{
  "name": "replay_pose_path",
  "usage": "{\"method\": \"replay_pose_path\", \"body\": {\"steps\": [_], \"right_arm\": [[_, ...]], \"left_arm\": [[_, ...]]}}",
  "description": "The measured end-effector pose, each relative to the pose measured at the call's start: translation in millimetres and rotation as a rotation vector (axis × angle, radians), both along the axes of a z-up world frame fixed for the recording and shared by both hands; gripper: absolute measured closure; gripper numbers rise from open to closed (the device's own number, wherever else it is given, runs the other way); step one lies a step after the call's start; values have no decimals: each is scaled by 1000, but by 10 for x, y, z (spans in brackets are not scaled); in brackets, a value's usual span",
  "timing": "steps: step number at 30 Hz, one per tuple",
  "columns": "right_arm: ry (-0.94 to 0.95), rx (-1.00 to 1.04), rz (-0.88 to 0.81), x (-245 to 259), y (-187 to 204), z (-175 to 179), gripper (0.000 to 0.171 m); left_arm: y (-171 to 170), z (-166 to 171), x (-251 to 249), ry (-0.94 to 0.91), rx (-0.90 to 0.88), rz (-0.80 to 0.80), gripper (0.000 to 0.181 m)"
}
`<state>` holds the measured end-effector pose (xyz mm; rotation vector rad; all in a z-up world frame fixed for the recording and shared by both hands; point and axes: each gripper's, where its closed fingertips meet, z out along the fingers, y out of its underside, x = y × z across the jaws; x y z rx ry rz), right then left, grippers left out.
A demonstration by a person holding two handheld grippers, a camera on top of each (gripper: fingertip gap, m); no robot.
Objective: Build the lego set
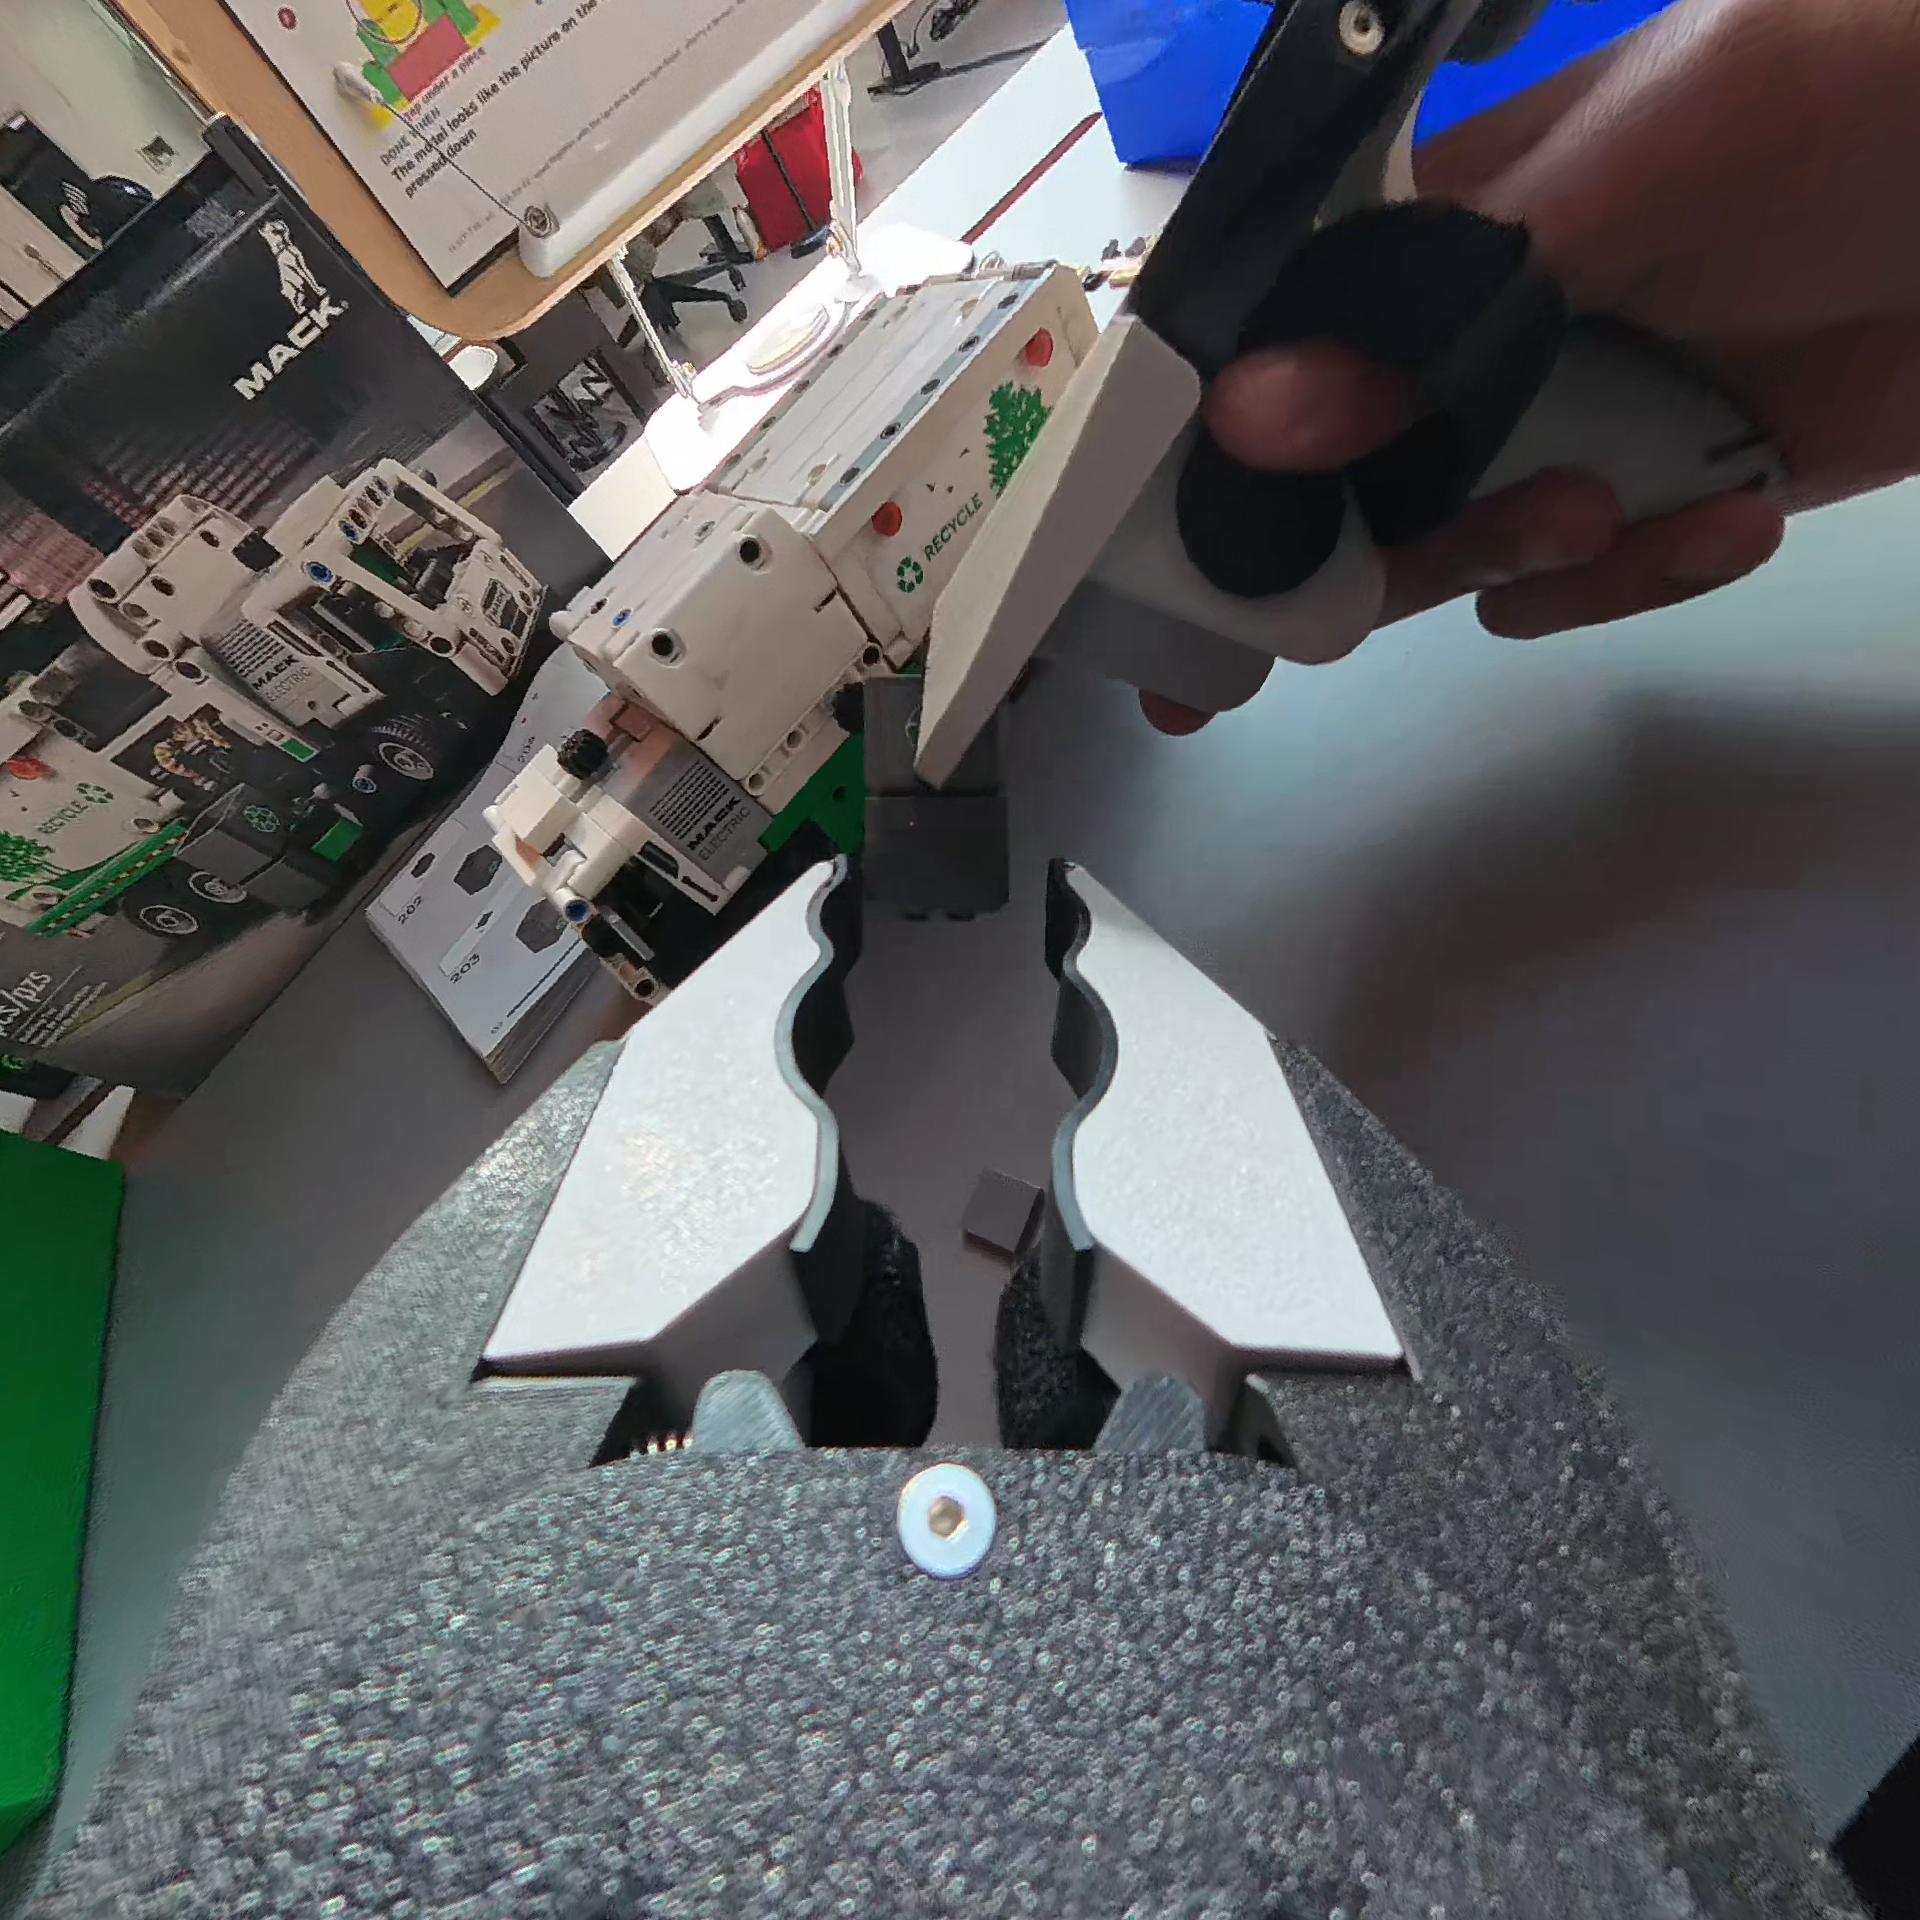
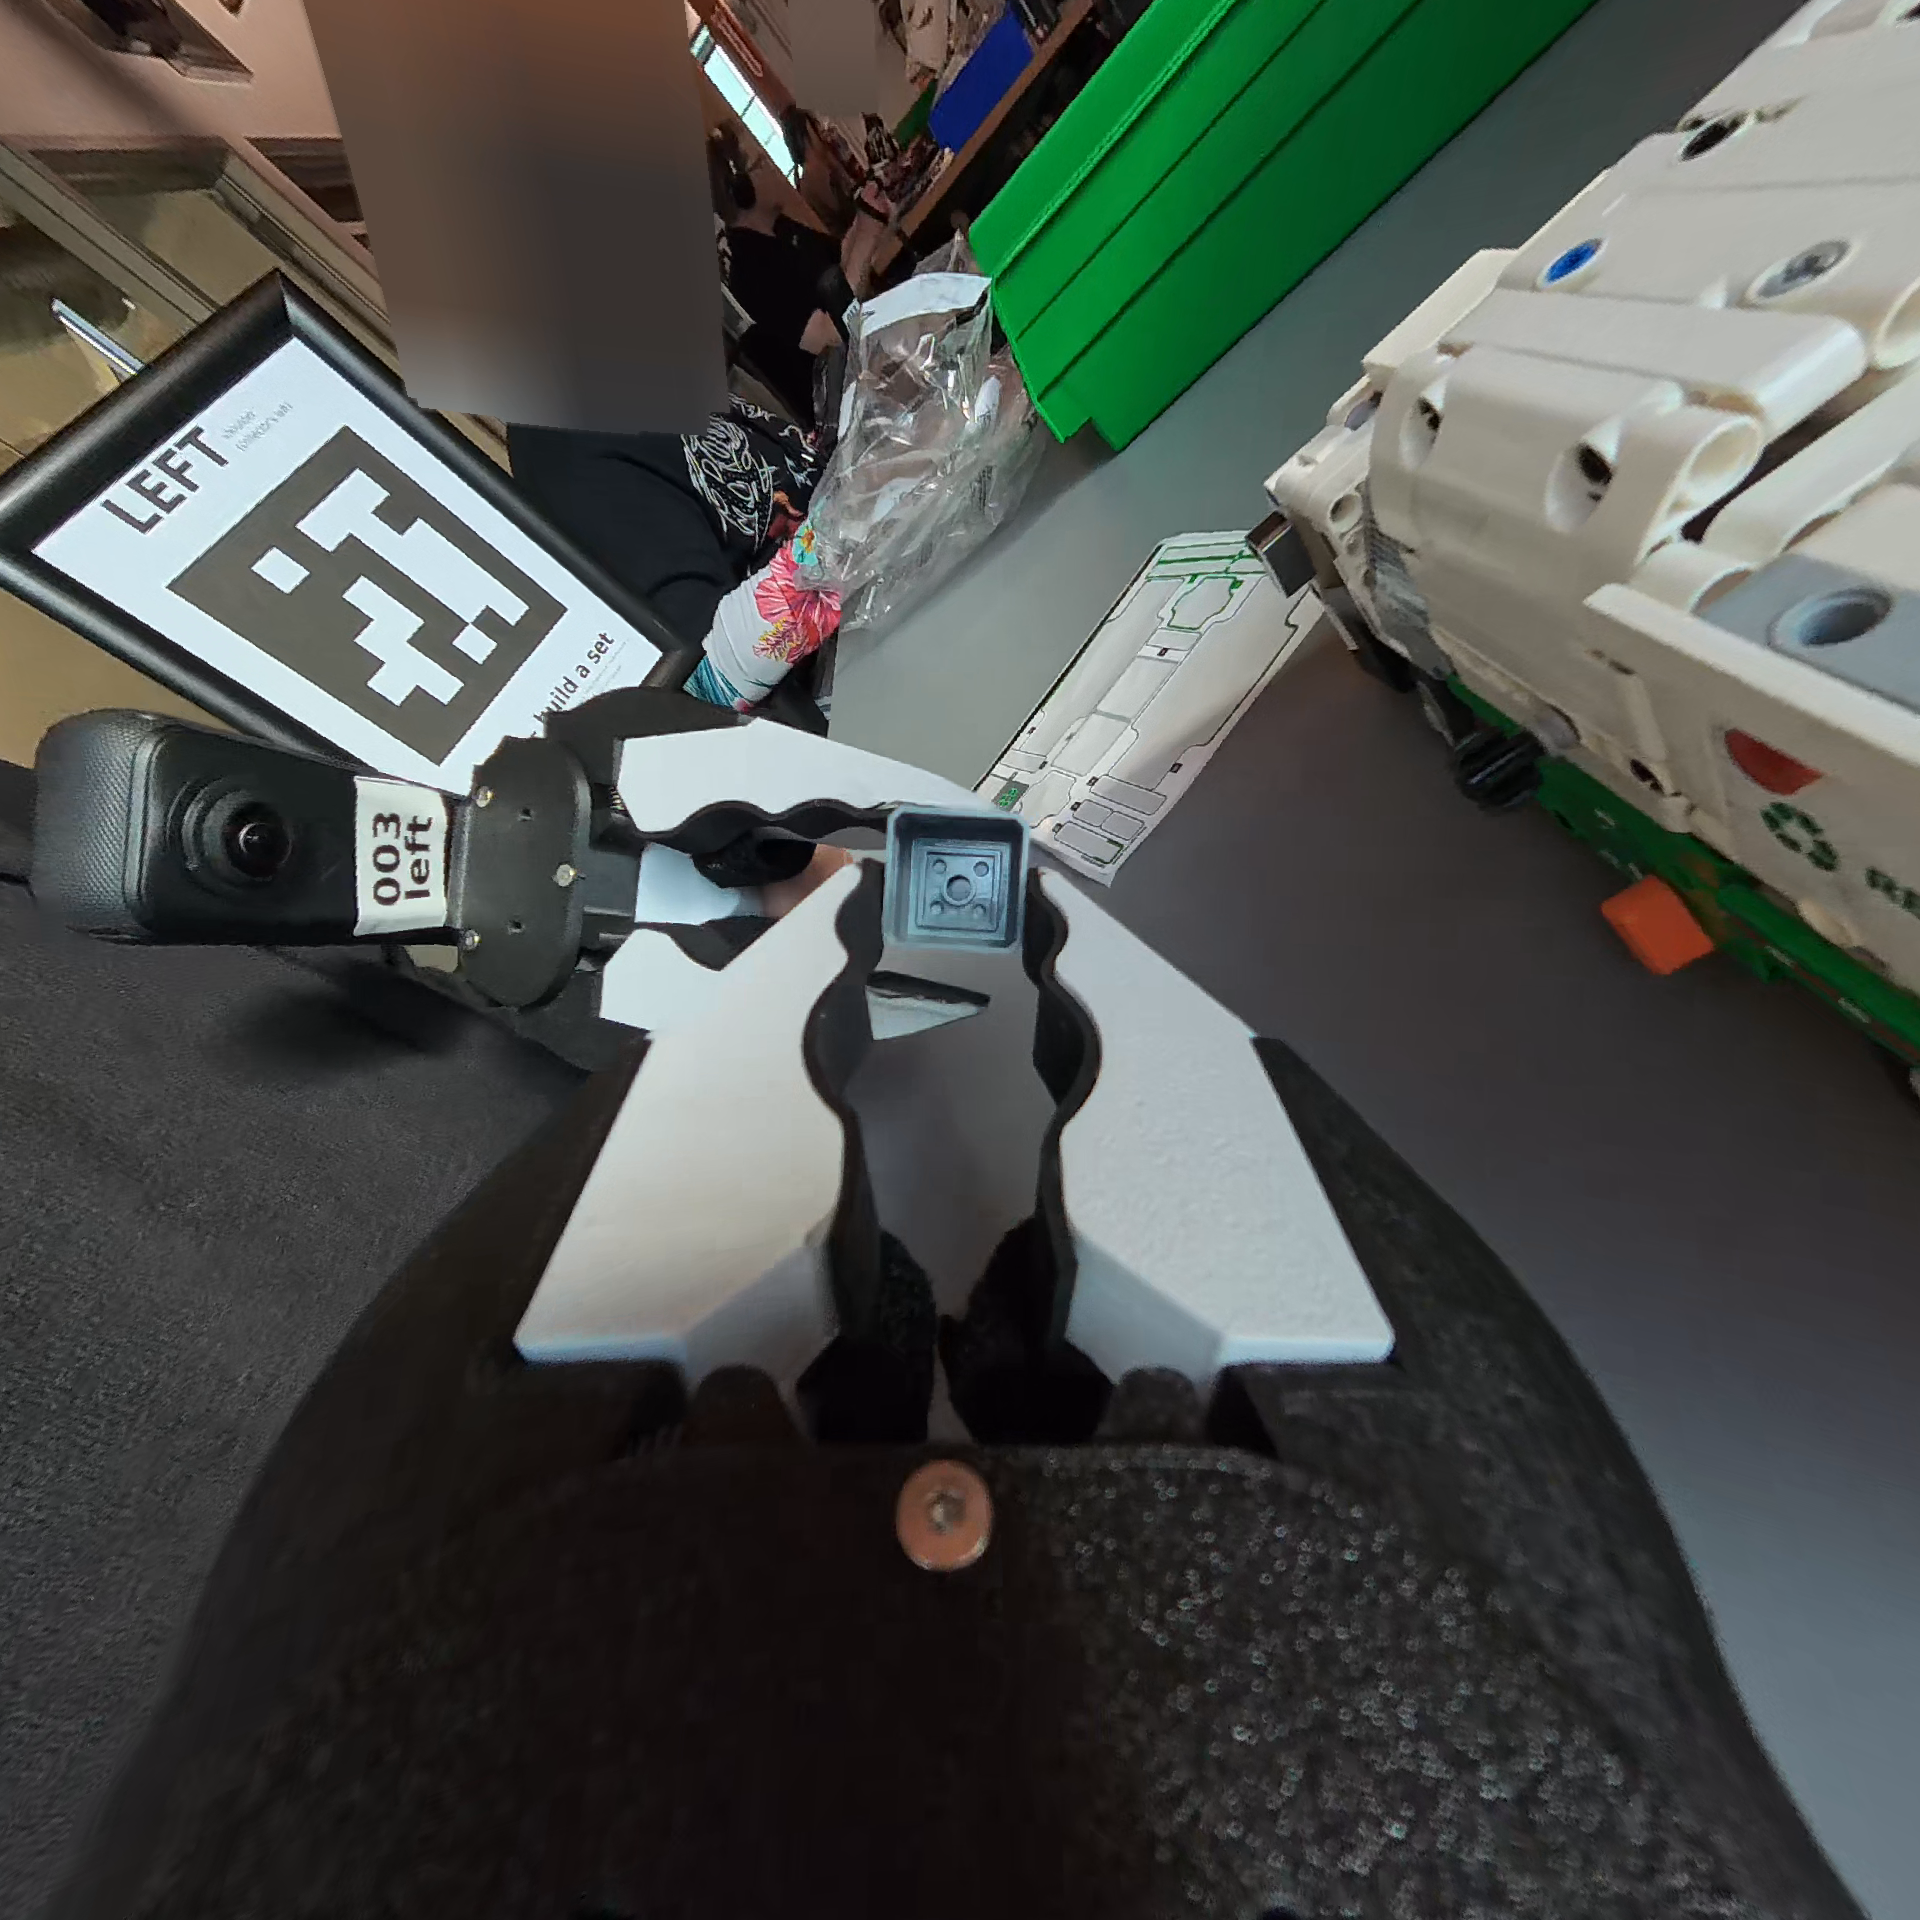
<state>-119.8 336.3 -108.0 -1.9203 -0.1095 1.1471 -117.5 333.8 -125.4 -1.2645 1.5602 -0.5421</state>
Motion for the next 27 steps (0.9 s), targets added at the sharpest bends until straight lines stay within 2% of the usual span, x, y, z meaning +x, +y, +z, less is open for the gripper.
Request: {"method": "replay_pose_path", "body": {"steps": [2, 6, 16, 27], "right_arm": [[9, -6, 31, -50, -25, -30, 146], [18, 14, 32, -20, -44, -40, 146], [77, 60, -9, 184, -9, 18, 146], [89, 18, -8, 231, 4, -83, 146]], "left_arm": [[5, -17, 2, 22, 41, -9, 157], [0, -26, 26, 40, 100, -44, 156], [49, -31, 147, 38, 85, -36, 155], [112, -115, 190, 82, 169, -82, 163]]}}
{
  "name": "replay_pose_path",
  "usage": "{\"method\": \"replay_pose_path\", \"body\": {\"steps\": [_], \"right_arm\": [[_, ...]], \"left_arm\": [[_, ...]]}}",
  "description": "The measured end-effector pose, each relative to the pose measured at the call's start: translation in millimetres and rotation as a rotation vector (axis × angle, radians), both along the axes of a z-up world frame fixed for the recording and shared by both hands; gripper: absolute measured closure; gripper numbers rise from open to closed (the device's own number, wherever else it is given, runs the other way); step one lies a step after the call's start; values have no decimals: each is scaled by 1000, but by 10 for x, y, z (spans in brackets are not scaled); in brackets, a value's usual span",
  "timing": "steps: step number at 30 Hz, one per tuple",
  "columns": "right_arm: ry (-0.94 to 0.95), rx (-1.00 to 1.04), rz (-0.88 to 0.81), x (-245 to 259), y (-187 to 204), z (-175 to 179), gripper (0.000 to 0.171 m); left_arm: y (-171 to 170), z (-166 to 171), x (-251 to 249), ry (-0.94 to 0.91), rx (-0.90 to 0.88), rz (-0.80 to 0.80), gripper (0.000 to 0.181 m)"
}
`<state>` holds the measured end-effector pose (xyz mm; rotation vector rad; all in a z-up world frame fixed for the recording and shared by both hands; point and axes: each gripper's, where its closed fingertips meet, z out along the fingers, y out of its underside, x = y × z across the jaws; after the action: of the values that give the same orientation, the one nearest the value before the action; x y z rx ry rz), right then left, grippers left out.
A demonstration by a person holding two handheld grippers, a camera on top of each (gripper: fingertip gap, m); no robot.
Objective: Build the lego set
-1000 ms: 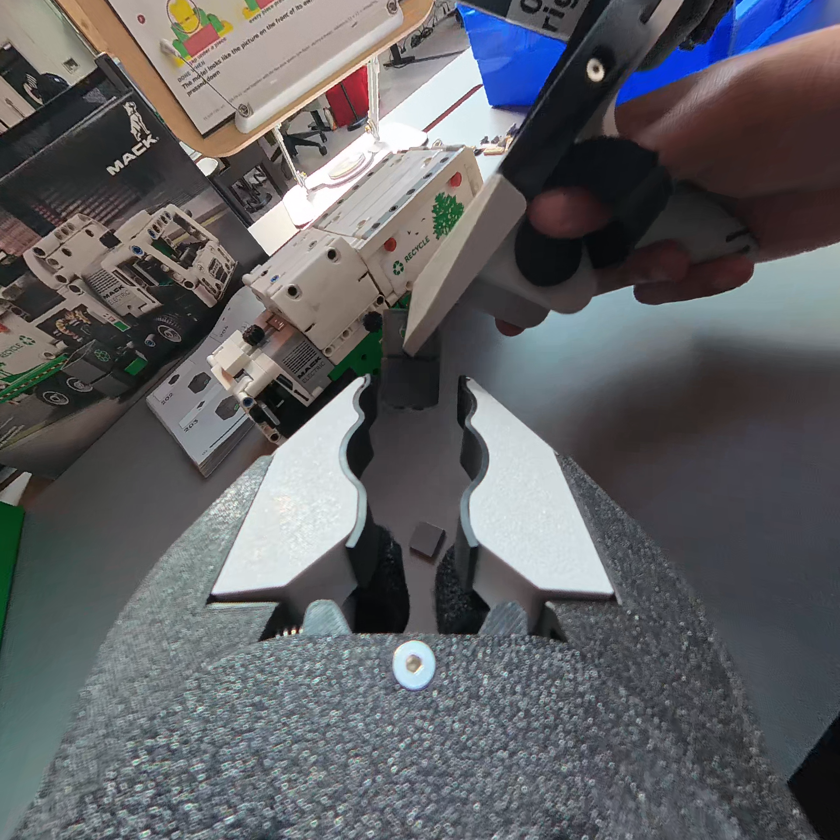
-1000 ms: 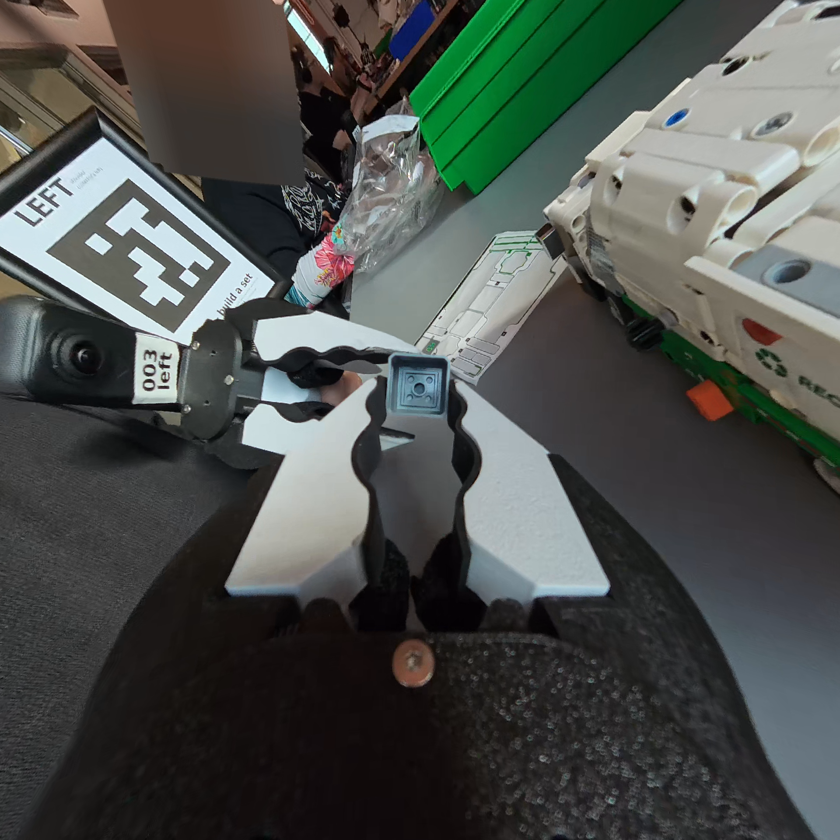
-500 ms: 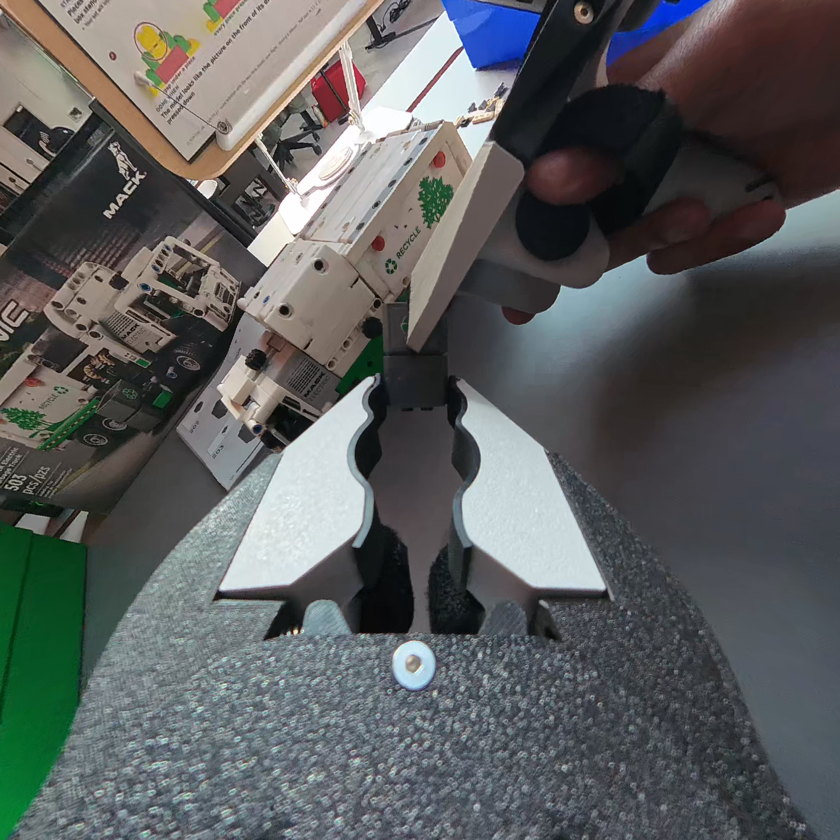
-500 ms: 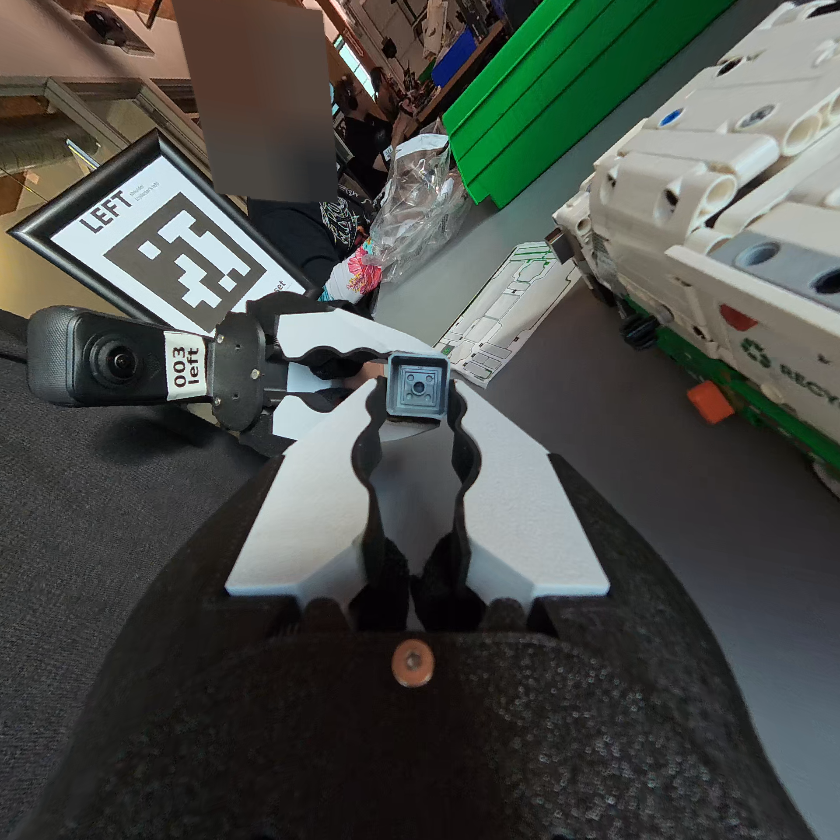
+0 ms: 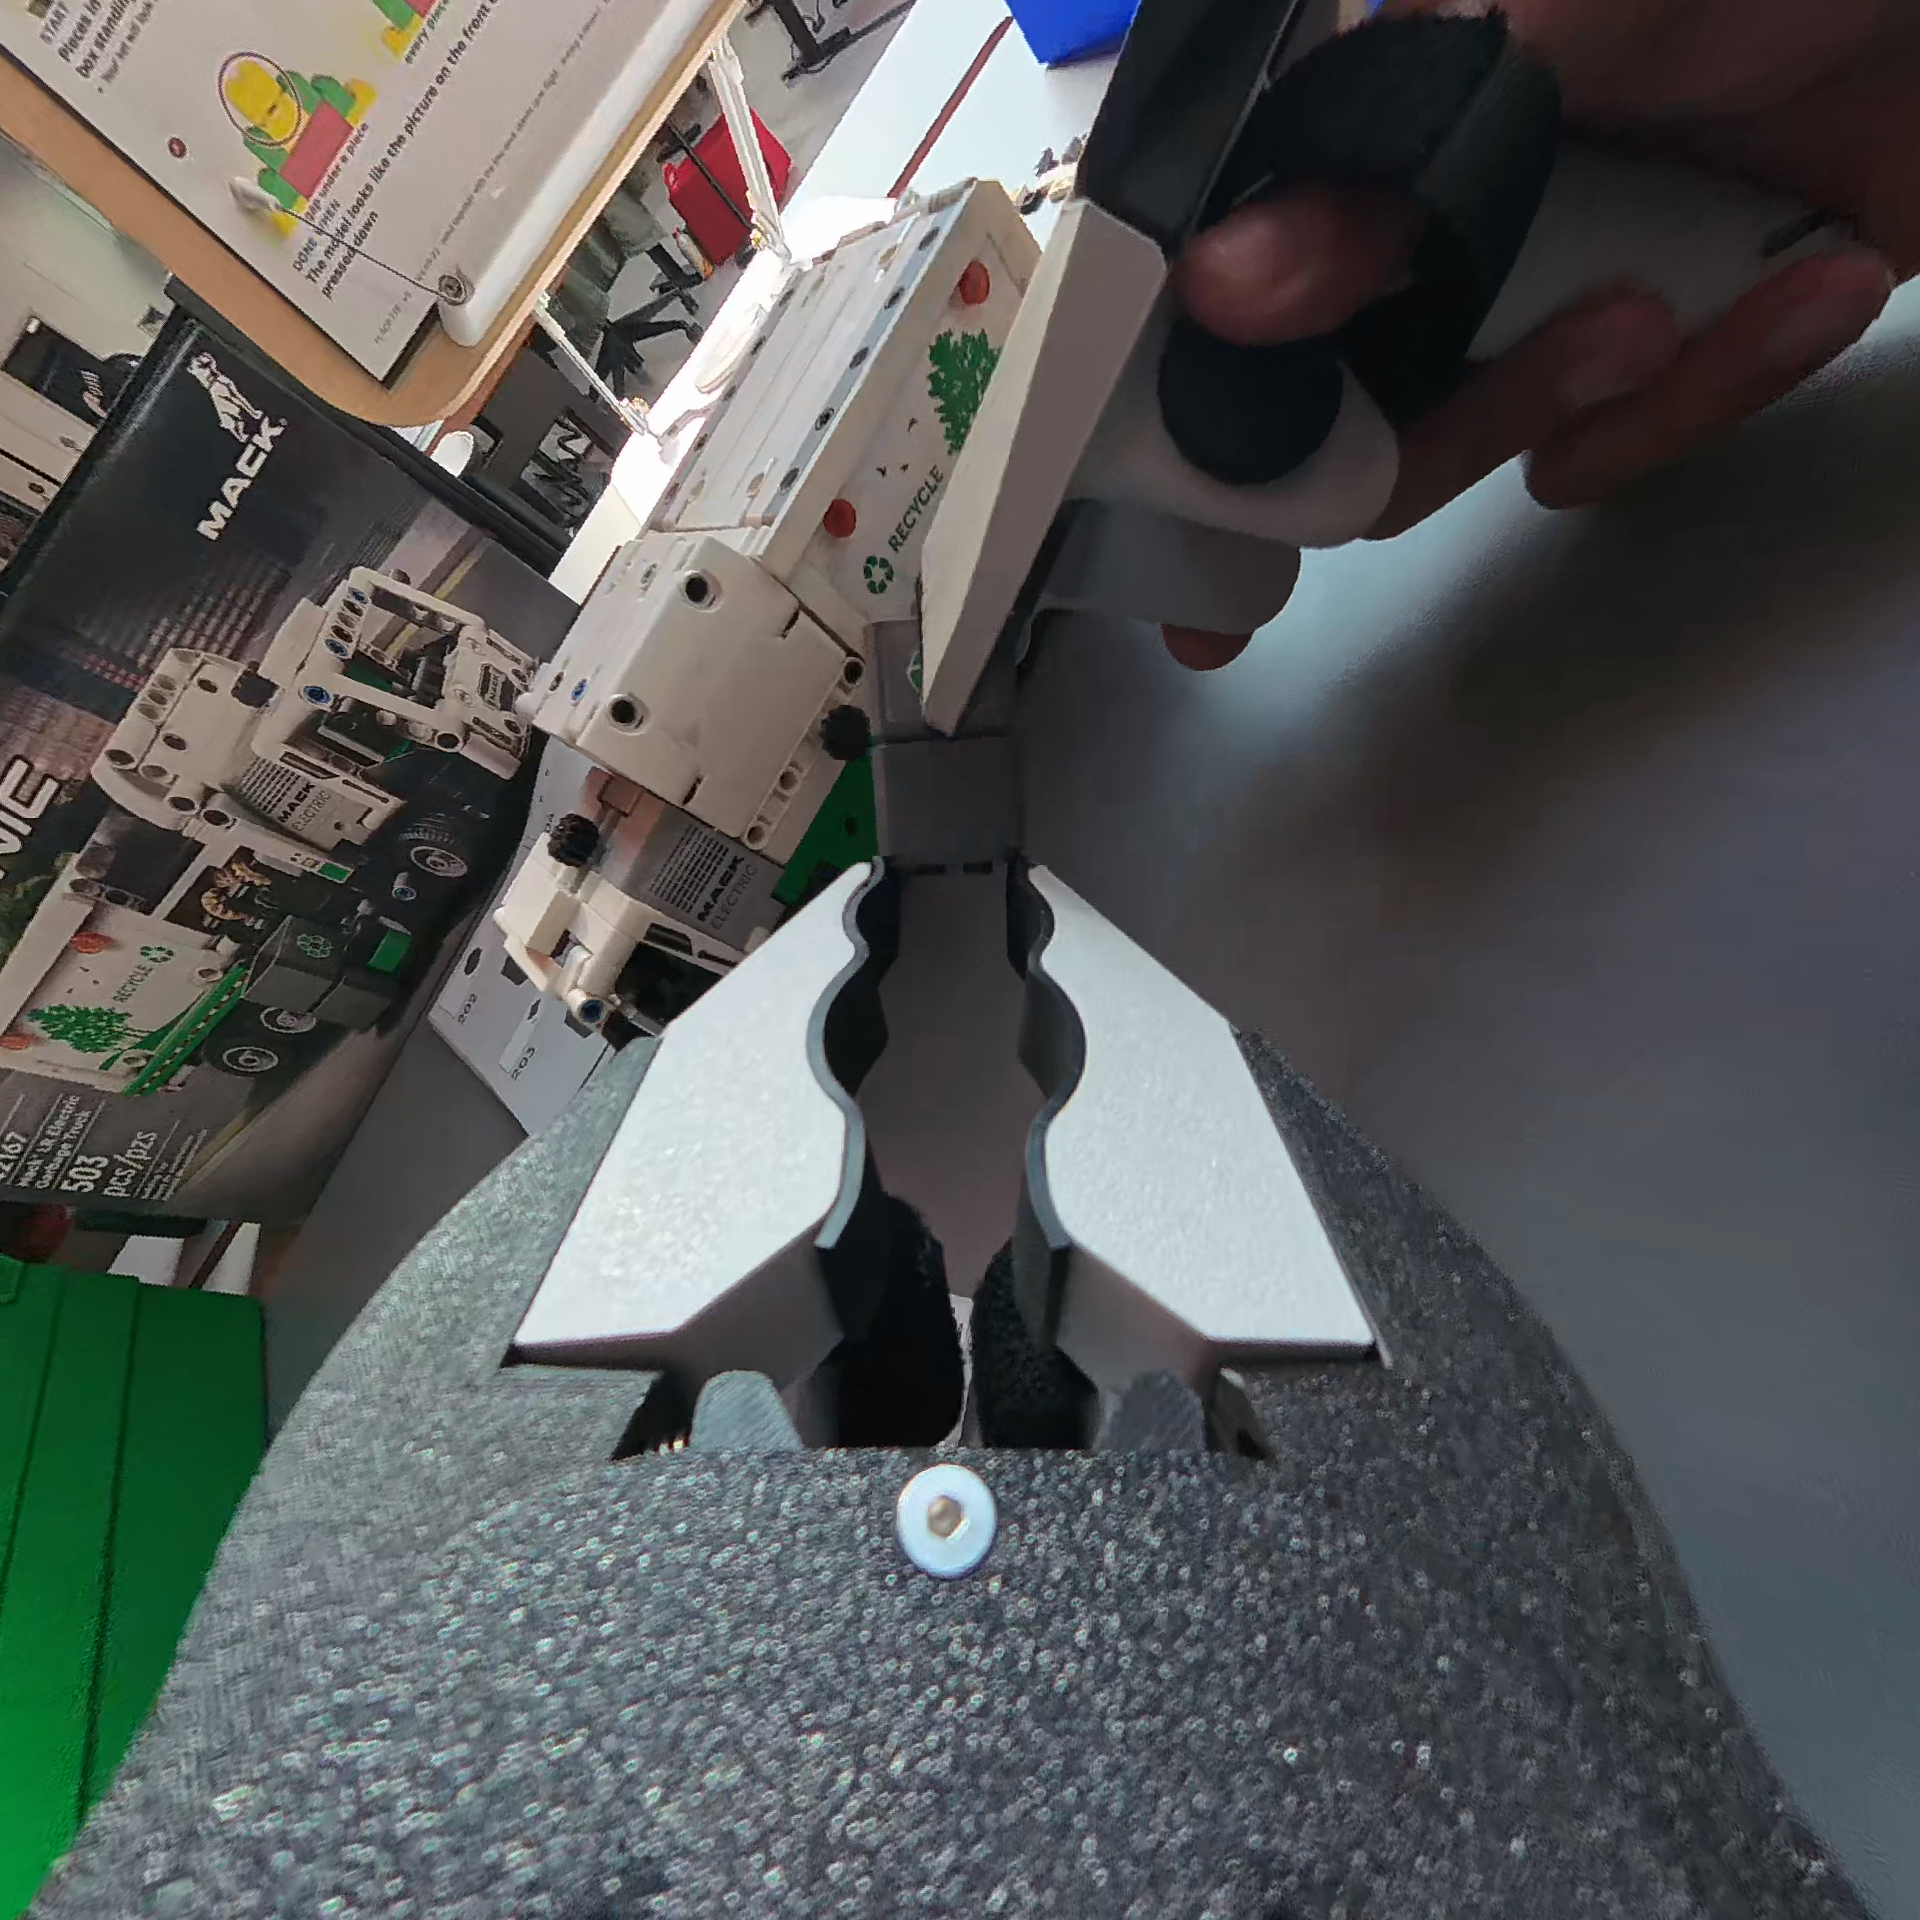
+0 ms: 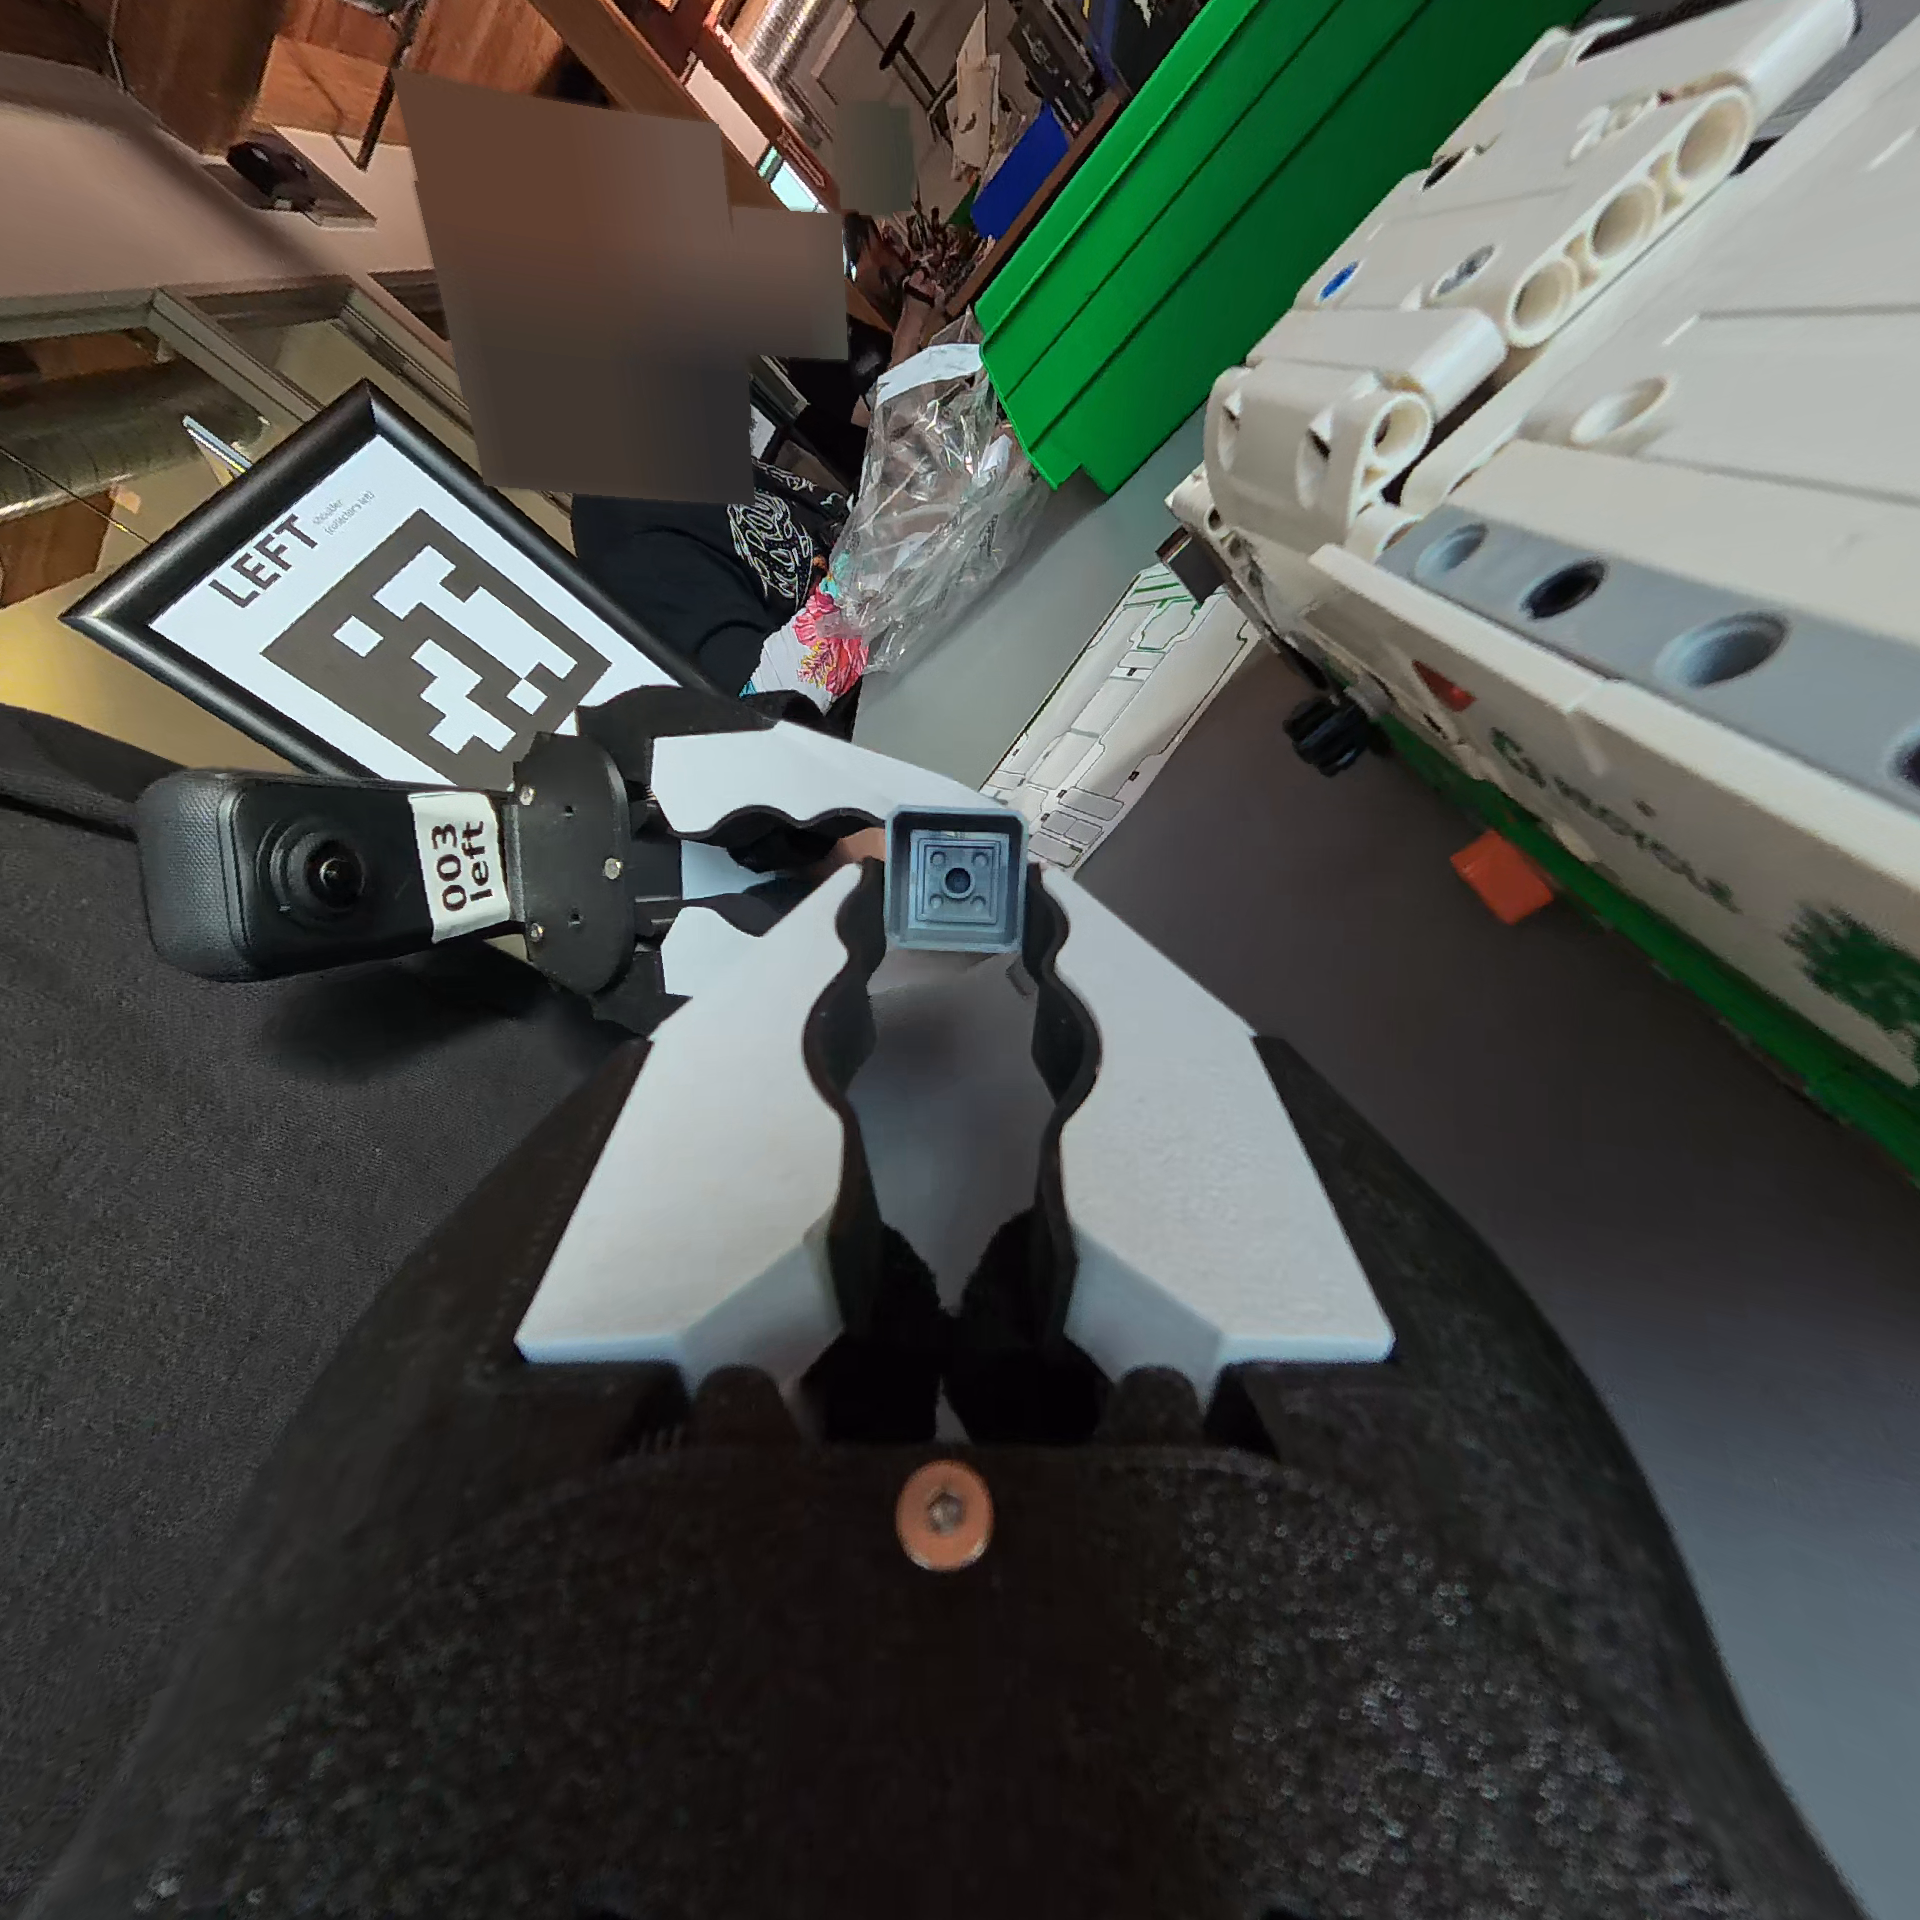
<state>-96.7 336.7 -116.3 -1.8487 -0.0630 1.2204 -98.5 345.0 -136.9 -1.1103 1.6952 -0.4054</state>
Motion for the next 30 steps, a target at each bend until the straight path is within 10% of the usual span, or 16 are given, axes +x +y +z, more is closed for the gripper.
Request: {"method": "replay_pose_path", "body": {"steps": [20, 30], "right_arm": [[95, 45, 52, -164, -74, 166, 146], [-22, 143, -18, -143, -33, 185, 146]], "left_arm": [[-9, 351, -112, -86, -184, -141, 172], [-145, 446, -154, -186, -822, -186, 149]]}}
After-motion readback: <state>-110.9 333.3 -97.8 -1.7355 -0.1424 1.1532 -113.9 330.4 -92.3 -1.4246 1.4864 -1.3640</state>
